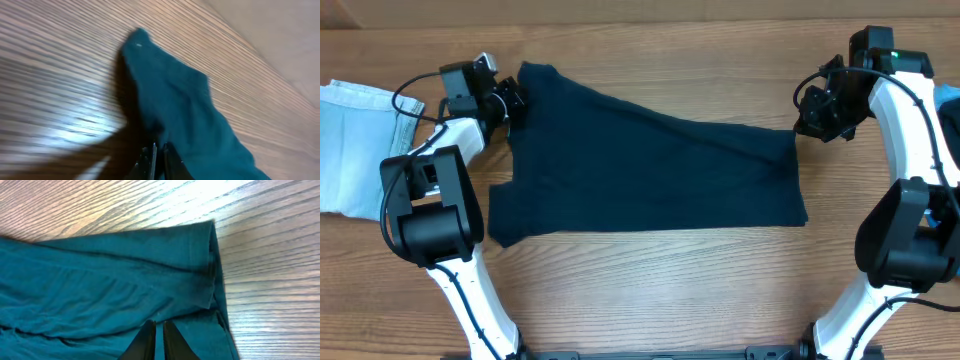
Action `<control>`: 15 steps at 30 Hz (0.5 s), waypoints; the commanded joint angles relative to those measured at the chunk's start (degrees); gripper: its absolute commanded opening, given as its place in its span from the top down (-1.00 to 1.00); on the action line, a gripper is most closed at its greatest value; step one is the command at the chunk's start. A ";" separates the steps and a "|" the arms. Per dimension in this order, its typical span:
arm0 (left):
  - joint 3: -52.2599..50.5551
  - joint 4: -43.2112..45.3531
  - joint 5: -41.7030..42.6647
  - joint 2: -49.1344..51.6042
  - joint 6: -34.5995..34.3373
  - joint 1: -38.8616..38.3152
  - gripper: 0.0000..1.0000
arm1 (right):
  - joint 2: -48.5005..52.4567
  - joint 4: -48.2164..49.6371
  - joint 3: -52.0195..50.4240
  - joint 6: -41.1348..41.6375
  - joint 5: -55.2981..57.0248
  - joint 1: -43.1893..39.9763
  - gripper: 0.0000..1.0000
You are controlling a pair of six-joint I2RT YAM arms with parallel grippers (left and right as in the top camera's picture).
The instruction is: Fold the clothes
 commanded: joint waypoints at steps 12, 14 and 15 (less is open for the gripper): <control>-0.15 -25.20 1.11 -8.39 19.76 4.94 0.77 | -1.16 -0.50 0.81 0.26 -0.68 0.24 0.80; -0.15 -26.10 0.33 -8.37 21.05 5.31 0.49 | -1.16 -0.50 0.81 0.44 -0.66 0.24 0.80; -0.15 -25.66 0.33 -8.39 21.05 5.33 0.10 | -1.16 -0.48 0.81 0.44 -0.66 0.24 0.80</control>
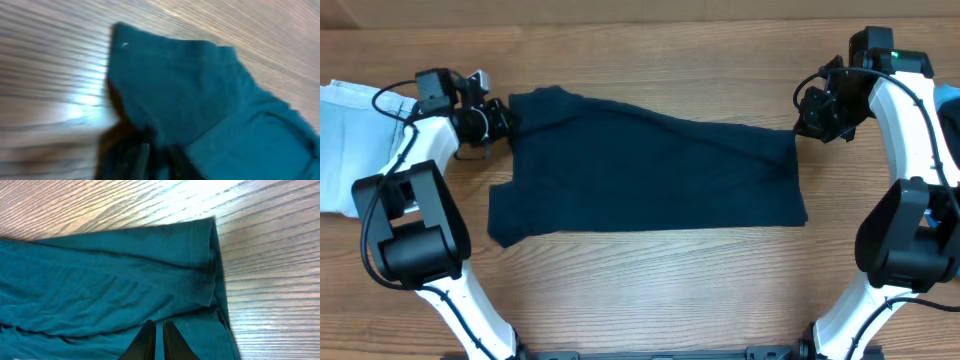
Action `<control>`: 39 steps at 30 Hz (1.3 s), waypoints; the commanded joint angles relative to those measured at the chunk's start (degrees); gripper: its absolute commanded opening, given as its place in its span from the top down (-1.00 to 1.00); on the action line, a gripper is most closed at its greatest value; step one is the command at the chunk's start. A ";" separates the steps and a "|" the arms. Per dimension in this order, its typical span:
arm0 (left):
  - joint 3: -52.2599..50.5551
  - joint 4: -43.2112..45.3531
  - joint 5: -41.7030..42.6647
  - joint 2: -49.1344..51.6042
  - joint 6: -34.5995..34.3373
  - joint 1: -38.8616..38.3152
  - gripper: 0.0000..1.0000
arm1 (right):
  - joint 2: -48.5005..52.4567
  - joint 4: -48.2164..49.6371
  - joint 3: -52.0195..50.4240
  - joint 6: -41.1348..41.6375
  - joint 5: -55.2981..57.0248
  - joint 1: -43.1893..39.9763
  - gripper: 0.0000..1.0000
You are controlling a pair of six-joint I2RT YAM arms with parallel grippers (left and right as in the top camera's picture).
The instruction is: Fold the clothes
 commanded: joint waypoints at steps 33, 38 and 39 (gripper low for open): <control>-0.07 23.30 -7.37 8.31 -12.00 -3.96 0.31 | -1.16 1.55 0.81 1.46 -0.46 0.24 0.86; 0.68 22.49 -6.60 8.28 -11.96 -3.80 0.88 | -1.16 1.53 0.81 1.46 -0.46 0.24 0.86; 1.73 21.07 -6.54 8.26 -11.85 -3.76 0.92 | -1.16 1.53 0.81 1.46 -0.46 0.24 0.86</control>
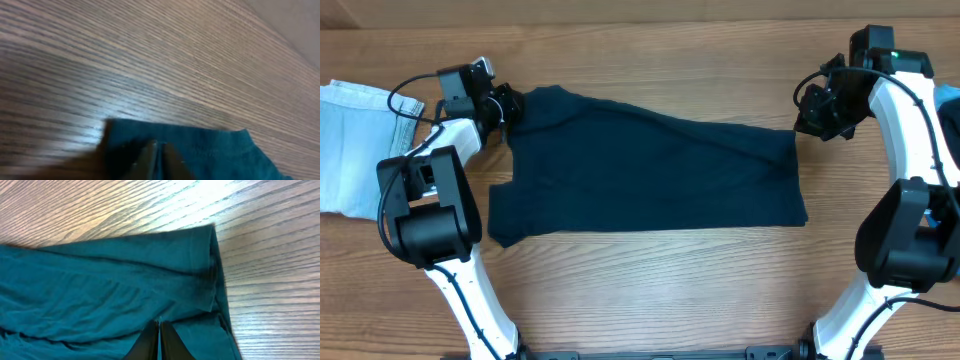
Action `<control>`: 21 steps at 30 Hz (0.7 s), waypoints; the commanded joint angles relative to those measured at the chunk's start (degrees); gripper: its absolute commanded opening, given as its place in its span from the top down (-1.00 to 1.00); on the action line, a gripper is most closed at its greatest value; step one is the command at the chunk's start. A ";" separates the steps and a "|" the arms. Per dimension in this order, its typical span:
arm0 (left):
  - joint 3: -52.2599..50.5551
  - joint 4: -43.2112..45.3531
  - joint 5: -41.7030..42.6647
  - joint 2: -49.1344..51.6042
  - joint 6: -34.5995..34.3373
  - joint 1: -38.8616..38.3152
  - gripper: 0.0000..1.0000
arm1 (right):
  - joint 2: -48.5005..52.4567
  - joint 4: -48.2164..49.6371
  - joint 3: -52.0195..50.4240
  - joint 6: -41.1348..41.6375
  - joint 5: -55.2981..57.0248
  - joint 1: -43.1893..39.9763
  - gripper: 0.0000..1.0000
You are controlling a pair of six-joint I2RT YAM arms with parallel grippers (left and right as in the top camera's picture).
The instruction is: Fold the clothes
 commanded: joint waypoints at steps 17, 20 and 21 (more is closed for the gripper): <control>32.50 -44.15 -11.63 2.58 12.22 -0.28 0.74 | -1.16 0.13 0.81 0.22 -0.48 0.22 0.86; 32.50 -46.38 -12.24 4.52 12.17 -0.02 0.43 | -1.16 0.11 0.81 0.24 -0.48 0.22 0.87; 32.50 -46.42 -11.43 5.44 12.07 0.02 0.33 | -1.16 0.11 0.81 0.24 -0.48 0.22 0.87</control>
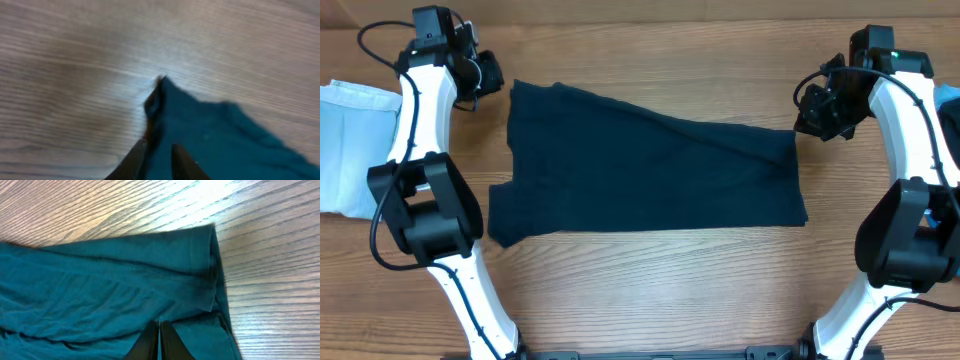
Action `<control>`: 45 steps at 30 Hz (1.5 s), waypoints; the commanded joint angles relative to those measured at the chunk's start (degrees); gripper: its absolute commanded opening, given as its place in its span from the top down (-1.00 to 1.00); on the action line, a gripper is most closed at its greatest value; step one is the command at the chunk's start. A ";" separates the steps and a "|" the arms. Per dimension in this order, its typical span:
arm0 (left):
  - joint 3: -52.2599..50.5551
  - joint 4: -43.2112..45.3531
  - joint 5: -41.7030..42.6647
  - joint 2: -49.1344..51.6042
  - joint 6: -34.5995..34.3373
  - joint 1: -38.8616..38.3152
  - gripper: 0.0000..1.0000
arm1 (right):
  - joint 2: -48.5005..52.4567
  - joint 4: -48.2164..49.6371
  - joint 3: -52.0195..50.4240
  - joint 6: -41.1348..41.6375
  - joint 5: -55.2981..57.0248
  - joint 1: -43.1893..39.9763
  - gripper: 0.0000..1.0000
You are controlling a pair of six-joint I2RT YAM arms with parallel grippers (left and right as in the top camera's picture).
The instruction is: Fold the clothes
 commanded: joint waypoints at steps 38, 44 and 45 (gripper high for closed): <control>10.80 9.64 12.79 12.37 -5.60 -0.50 0.92 | -1.16 0.02 0.81 0.44 -2.40 0.24 0.90; 16.61 -3.17 12.79 12.37 -0.72 -1.31 0.92 | -1.16 0.20 0.81 0.42 -2.38 0.24 0.90; 17.20 -5.81 12.79 12.37 0.66 -1.64 0.92 | -1.16 0.20 0.81 0.42 -2.38 0.24 0.90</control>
